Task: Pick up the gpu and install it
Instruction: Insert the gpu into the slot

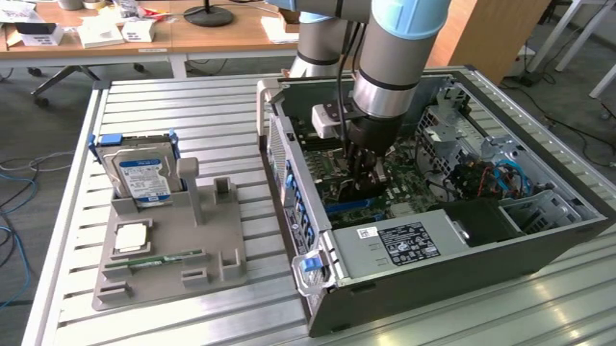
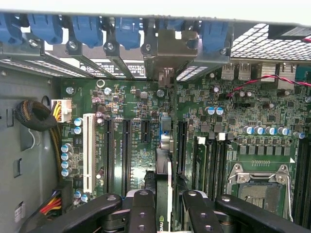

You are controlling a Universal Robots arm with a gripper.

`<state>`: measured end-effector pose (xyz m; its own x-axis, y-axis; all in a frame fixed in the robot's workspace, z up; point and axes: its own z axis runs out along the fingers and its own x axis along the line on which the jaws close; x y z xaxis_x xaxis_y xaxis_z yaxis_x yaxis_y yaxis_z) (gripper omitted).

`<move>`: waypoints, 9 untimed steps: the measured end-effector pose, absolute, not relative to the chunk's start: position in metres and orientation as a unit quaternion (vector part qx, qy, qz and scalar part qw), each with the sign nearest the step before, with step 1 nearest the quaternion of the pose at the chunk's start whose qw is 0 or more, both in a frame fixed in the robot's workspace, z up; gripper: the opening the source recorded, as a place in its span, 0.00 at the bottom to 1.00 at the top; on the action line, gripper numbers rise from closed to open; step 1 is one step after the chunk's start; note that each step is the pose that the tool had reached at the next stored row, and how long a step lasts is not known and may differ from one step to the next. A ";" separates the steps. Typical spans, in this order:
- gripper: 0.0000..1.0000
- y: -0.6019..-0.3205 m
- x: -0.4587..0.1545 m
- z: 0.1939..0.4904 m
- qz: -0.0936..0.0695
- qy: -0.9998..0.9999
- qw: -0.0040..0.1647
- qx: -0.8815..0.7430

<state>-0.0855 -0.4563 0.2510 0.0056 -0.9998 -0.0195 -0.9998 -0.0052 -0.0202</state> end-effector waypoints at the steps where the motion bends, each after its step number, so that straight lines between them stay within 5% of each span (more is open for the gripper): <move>1: 0.26 -0.456 -0.086 0.251 0.000 0.705 0.014 -0.709; 9: 0.26 -0.456 -0.086 0.249 0.000 0.705 0.014 -0.709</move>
